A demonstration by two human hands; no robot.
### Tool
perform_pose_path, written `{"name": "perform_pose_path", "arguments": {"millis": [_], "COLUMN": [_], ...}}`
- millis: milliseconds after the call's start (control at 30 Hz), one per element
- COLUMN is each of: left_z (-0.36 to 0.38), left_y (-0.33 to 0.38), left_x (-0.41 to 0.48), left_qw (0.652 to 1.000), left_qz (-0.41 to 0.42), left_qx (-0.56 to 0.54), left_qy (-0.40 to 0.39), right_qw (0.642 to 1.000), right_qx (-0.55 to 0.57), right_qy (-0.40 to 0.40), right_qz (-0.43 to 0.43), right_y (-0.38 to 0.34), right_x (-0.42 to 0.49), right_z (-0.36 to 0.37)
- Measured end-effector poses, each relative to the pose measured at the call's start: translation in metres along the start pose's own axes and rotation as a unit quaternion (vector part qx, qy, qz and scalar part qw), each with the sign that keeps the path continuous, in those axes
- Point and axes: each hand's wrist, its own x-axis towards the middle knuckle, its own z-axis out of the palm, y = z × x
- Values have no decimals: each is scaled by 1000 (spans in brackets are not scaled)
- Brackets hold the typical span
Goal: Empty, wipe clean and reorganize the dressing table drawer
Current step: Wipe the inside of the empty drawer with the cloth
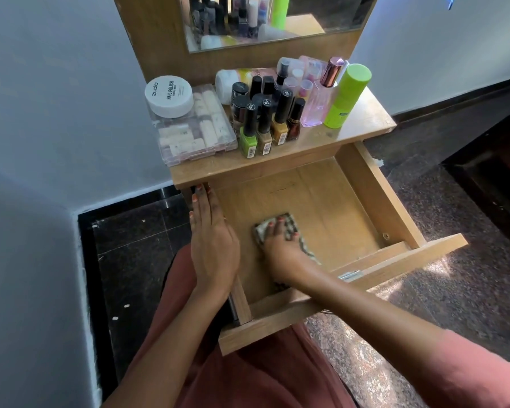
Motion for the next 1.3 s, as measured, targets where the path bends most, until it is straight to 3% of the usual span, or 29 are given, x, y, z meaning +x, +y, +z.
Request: {"name": "perform_pose_path", "arguments": {"millis": [200, 500, 667, 900, 1067, 1200, 1300], "left_z": [5, 6, 8, 6, 5, 5, 5], "left_y": [-4, -4, -6, -5, -4, -5, -6], "left_x": [0, 0, 0, 1, 0, 0, -1], "left_qw": [1000, 1000, 1000, 1000, 1000, 1000, 1000], "left_qz": [12, 5, 5, 1, -2, 4, 6], "left_qx": [15, -6, -9, -5, 2, -1, -1], "left_qy": [-17, -9, -9, -16, -19, -21, -21], "right_qw": [998, 995, 986, 964, 894, 870, 883], "right_qx": [-36, 4, -9, -96, -134, -118, -100], "right_qy": [-11, 86, 158, 189, 197, 131, 99], "right_qz": [-52, 53, 59, -160, -379, -460, -449], "right_y": [-8, 121, 122, 56, 33, 41, 50], "right_x": [-4, 10, 29, 22, 15, 6, 3], "right_z": [10, -15, -24, -19, 0, 0, 12]}}
